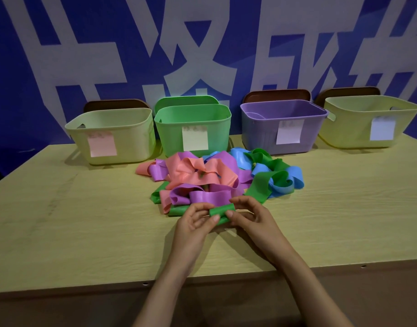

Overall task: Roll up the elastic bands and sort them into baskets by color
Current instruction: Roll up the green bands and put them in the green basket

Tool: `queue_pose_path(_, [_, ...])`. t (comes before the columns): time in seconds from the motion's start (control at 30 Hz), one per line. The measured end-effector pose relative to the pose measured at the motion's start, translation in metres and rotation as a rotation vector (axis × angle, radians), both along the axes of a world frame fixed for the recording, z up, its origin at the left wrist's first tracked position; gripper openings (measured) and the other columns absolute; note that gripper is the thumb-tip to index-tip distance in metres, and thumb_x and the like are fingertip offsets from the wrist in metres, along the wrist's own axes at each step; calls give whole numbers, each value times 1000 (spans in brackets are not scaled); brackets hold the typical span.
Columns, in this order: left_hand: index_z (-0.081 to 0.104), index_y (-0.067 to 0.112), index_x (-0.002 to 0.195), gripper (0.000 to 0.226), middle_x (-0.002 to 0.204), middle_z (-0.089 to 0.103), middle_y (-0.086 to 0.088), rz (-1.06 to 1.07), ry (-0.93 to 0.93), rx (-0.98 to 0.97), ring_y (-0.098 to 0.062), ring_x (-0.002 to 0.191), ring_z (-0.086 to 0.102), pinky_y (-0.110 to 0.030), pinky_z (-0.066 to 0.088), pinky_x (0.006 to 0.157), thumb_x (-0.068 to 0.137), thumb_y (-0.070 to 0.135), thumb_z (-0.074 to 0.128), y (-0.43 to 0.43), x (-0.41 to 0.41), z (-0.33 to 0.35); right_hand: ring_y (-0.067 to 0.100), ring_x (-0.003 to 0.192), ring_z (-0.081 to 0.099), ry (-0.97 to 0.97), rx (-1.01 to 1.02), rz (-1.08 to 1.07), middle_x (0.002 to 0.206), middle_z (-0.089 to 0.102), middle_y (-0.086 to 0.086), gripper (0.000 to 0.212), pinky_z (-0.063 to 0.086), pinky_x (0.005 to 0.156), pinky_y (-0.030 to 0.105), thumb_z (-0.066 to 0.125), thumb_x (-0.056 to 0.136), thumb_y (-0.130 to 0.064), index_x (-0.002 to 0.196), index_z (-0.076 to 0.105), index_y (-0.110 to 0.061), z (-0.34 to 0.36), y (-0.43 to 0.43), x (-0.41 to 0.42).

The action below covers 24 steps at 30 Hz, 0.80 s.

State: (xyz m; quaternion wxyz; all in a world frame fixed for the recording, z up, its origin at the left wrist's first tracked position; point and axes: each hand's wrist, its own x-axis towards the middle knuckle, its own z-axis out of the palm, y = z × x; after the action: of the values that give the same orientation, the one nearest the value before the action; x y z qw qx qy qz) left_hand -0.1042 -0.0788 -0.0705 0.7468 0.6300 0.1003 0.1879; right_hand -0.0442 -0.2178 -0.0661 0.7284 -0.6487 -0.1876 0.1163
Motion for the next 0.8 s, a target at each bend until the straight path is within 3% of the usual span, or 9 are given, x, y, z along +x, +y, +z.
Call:
queue_pose_path(0.13, [61,8,93,25,87,66,-6,-8,-24,-30,-5,78,67,-16,52,71,79,-12,63,-1,-1,2,14,72,59,-15,-12,4,82,59,17,18,51,64,17,61,89,-5,100,58,9,-1,3,0])
queue_pose_path(0.33, [61,5,89,6,79,71,-5,-52,-12,-140,-16,77,69,-25,57,70,87,0,60,-4,-5,10,21,78,60,95,70,13,86,63,14,12,52,69,23,61,88,-4,99,62,2,5,3,-3])
queue_pose_path(0.43, [61,5,92,9,86,71,-10,-89,51,-115,-20,78,69,-28,58,69,86,-2,60,-2,-7,17,19,69,62,197,169,27,90,60,13,17,53,64,25,61,88,-1,105,63,-1,14,1,-11])
queue_pose_path(0.5, [62,8,94,14,93,70,-13,-113,86,-62,-23,81,69,-32,58,74,84,-2,64,3,-6,29,15,68,61,154,156,4,91,58,11,23,54,66,26,62,87,-1,110,63,-4,26,2,-12])
queue_pose_path(0.6, [63,10,97,21,97,70,-11,-144,72,8,-20,84,68,-24,57,73,82,-4,66,12,0,57,13,76,62,29,108,-30,88,60,8,27,54,68,22,66,84,0,109,60,-8,55,9,-2])
queue_pose_path(0.7, [63,8,102,24,99,69,-12,-176,25,45,-21,88,68,-21,56,72,82,-6,64,27,22,91,15,75,63,49,148,-31,89,62,11,27,55,66,20,66,83,2,108,56,-3,88,26,22])
queue_pose_path(0.8, [61,6,95,19,89,64,-13,-143,-20,60,-16,73,64,-17,55,66,83,-10,60,44,57,116,14,71,62,85,195,30,82,62,11,9,54,70,19,64,85,1,91,60,-3,113,49,58])
